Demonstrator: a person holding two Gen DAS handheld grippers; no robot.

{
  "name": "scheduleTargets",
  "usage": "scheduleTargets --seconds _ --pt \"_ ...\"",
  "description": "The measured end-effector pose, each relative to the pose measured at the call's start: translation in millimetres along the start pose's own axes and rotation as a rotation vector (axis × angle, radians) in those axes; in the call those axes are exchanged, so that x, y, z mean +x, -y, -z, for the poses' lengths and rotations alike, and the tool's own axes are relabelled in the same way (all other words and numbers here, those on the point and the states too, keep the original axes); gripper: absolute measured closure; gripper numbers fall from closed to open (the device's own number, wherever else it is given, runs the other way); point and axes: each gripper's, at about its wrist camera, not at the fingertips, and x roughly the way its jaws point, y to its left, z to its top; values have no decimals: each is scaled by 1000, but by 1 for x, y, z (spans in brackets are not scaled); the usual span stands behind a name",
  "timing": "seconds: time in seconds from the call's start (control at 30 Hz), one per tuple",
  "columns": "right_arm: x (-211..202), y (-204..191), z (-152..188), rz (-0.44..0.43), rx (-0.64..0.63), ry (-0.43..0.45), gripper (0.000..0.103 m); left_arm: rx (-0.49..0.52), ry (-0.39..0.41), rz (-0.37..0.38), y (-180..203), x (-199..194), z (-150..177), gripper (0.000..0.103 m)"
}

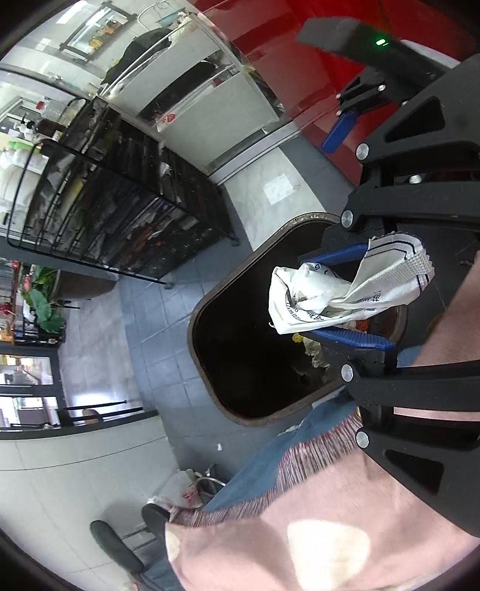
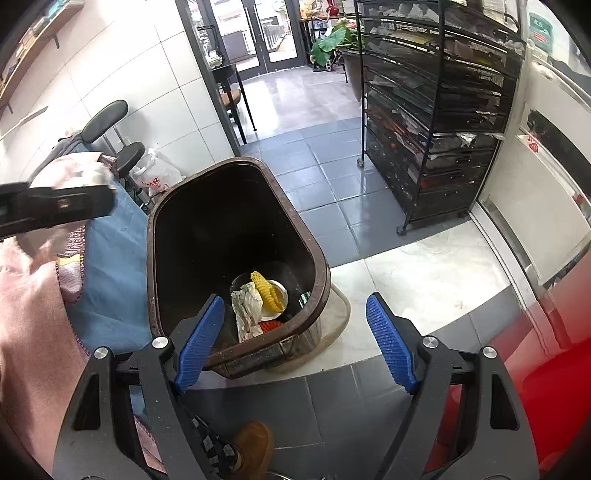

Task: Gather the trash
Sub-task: 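Open the right tool to drop the white bag while the left tool drops the printed paper into the bin, then grasp the orange foam net with the left tool while the right tool grasps the clear plastic bag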

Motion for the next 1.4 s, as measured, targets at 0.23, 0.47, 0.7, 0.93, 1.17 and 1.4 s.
scheduleTargets --seconds 0.23,0.47,0.7,0.93,1.17,1.4 --pt "1 0 1 1 -5 -5 24 -2 45 -30 -5 -3 5 22" --pt "-2 -1 1 -6 -1 -9 24 -15 83 -11 -6 -15 6 12" --pt "-12 -7 -1 -14 -15 17 16 22 151 -51 -3 -43 14 8" --pt "-24 -34 -8 -69 -58 36 16 -14 211 -57 -22 -79 37 7" --pt "-41 -70 -12 -131 -128 71 15 -64 287 -129 -49 -116 69 6" --pt "-57 -107 -14 -193 -208 93 15 -171 366 -187 -94 -159 103 7"
